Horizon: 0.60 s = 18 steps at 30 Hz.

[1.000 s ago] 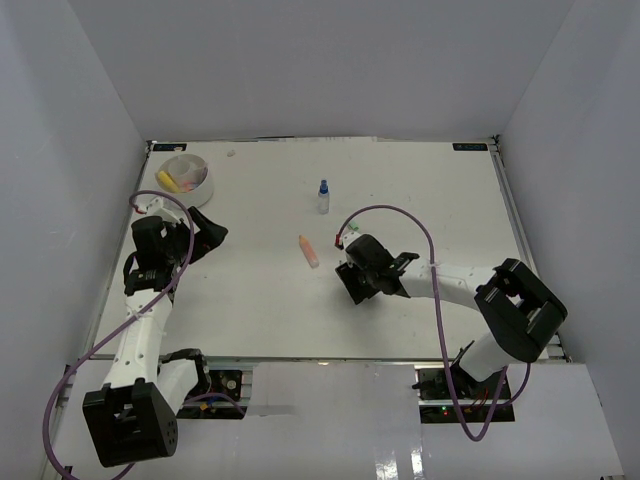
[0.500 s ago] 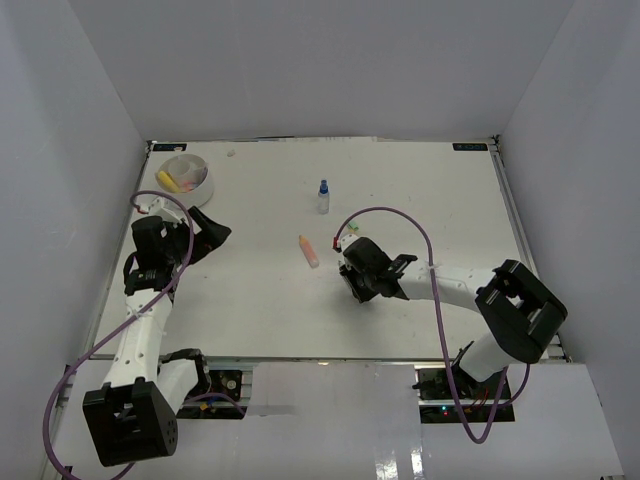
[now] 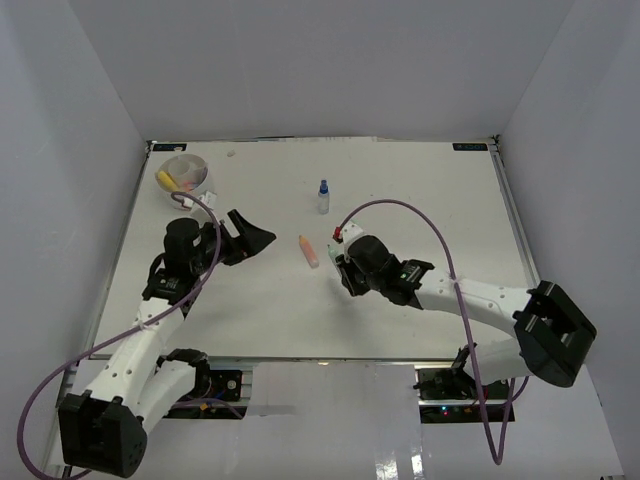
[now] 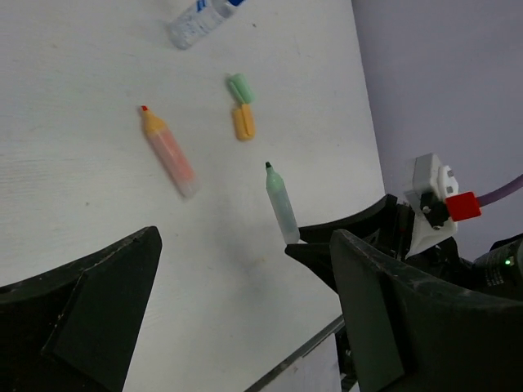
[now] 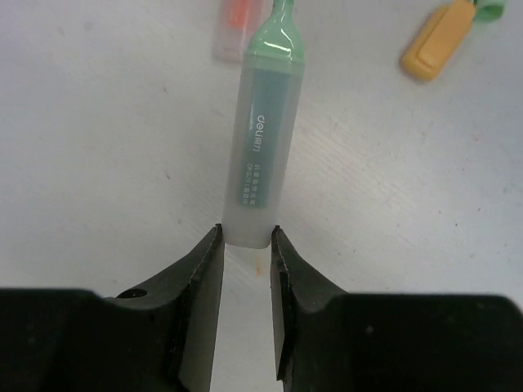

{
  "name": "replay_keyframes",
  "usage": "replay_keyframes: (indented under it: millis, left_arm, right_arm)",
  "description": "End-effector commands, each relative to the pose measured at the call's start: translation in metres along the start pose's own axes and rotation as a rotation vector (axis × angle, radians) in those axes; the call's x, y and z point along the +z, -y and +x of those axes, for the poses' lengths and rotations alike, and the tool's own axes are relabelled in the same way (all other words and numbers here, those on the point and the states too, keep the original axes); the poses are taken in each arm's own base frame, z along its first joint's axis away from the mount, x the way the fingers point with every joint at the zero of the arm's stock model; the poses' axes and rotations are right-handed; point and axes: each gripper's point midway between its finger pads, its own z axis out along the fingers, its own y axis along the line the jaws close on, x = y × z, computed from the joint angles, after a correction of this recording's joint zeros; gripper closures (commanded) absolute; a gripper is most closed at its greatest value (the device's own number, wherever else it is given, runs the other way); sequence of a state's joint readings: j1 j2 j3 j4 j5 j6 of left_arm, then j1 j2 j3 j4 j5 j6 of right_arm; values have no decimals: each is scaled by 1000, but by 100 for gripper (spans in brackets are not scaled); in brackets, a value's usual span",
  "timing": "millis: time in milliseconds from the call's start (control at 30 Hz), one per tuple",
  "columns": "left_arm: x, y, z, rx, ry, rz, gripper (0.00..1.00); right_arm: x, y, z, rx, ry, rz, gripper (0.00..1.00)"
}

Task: Sort the stationery into containers
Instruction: Pick up the pen from the center of the board.

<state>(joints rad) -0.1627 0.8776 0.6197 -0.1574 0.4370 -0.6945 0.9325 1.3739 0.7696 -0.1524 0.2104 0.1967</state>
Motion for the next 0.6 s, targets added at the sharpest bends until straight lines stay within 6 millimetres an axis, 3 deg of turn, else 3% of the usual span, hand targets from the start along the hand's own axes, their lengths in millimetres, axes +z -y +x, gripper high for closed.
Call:
replay_keyframes:
  millis: [0, 33, 133, 233, 433, 567]
  left_arm:
    - [5, 34, -5, -11, 81, 85, 5]
    - [8, 42, -11, 0, 124, 107, 7]
    - [18, 66, -2, 9, 135, 165, 10]
    - [30, 98, 19, 51, 103, 230, 12]
    - [50, 123, 26, 100, 141, 255, 13]
    - [65, 124, 31, 103, 136, 231, 17]
  right_arm:
    - [-21, -12, -58, 96, 242, -30, 92]
    - [-27, -19, -74, 117, 313, -54, 92]
    - [-45, -28, -100, 139, 430, -69, 92]
    - [-58, -35, -118, 154, 515, -77, 92]
    - [-69, -39, -130, 164, 576, -78, 92]
    - [-78, -39, -135, 180, 619, -87, 92]
